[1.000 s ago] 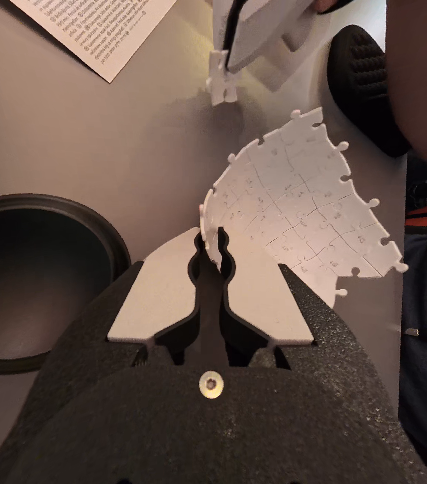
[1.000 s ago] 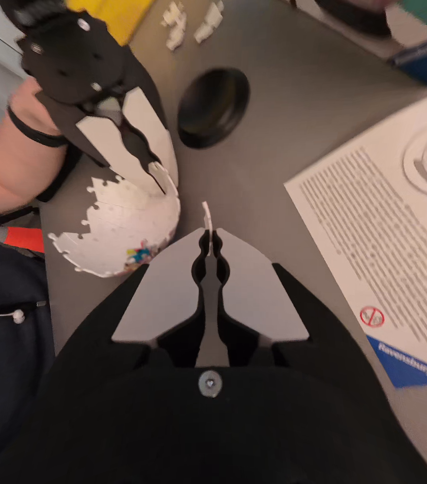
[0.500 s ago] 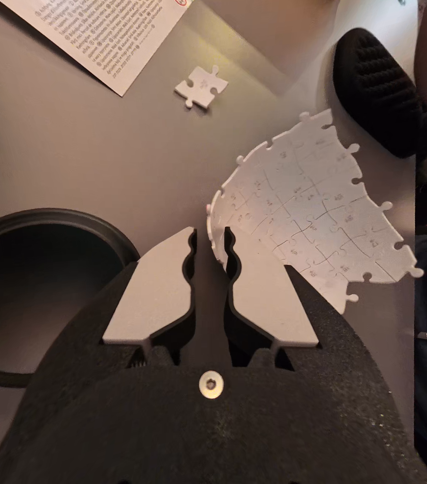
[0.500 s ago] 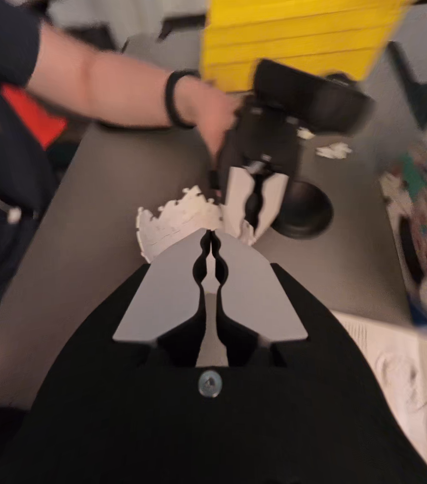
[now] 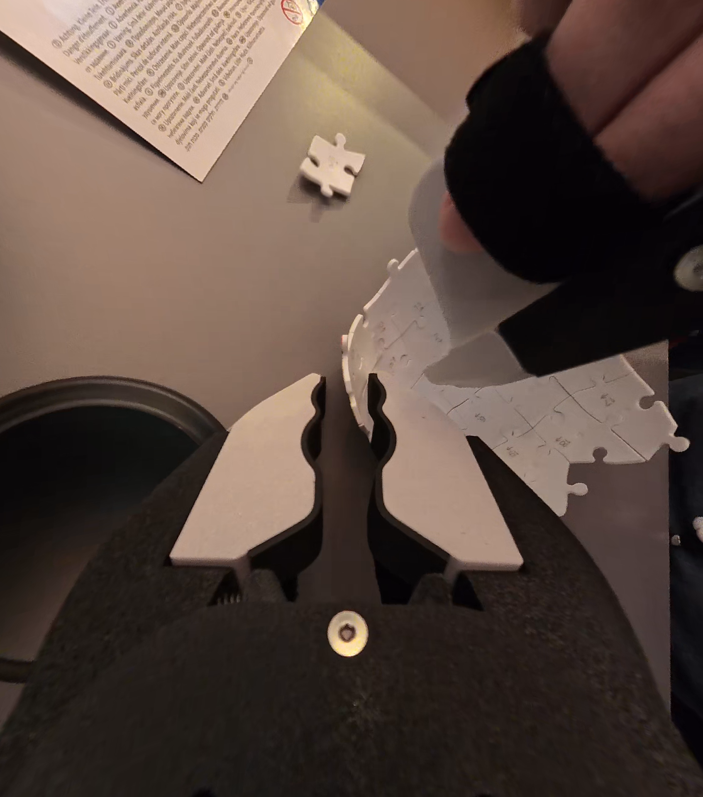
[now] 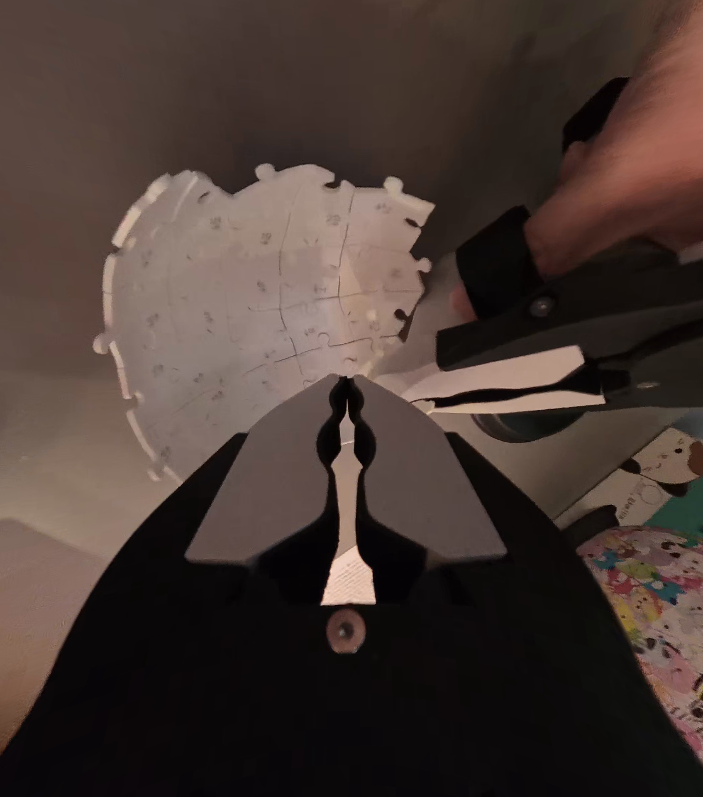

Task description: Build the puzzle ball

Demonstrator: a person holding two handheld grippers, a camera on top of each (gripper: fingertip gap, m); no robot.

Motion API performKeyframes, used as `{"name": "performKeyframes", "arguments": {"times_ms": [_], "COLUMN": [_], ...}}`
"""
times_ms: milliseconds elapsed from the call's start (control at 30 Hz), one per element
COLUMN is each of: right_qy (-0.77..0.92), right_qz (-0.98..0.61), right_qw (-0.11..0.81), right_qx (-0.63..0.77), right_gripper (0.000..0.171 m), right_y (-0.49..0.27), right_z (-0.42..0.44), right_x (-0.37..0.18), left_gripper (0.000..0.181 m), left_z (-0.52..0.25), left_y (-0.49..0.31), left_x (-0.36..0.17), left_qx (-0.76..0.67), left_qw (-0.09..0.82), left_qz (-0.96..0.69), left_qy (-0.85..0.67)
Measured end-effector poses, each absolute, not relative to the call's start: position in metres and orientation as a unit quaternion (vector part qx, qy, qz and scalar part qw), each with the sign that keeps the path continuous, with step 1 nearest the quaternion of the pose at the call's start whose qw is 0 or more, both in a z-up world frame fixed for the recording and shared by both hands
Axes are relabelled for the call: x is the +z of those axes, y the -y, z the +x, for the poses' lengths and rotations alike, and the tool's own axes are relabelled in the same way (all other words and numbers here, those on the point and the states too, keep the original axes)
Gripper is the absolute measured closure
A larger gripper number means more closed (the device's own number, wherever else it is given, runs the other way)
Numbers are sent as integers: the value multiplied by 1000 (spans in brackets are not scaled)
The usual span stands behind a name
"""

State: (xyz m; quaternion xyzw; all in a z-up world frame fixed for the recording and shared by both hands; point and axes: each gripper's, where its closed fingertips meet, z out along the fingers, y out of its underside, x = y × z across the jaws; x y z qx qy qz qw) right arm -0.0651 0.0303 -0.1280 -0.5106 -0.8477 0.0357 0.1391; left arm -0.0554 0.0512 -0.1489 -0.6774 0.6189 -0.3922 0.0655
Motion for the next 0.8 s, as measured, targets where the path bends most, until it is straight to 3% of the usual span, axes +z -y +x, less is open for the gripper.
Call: {"name": "performKeyframes", "arguments": {"times_ms": [500,800], "right_qy": [862,834], "right_qz": [-494,-540], "right_qw": [110,107], "right_qx": [18,39], "right_gripper": [170,170], "right_y": [-34,-38], "right_z": [-62,-56], "right_x": [-156,-156], "left_gripper": [167,160], "left_z": [-52,-62], "left_y": [-57,-61], "left_x": [-149,-139], "left_qx": [-400,-426], "left_qw": [53,32], "left_qz": [-702,-715], "left_qy": [-587,-553]}}
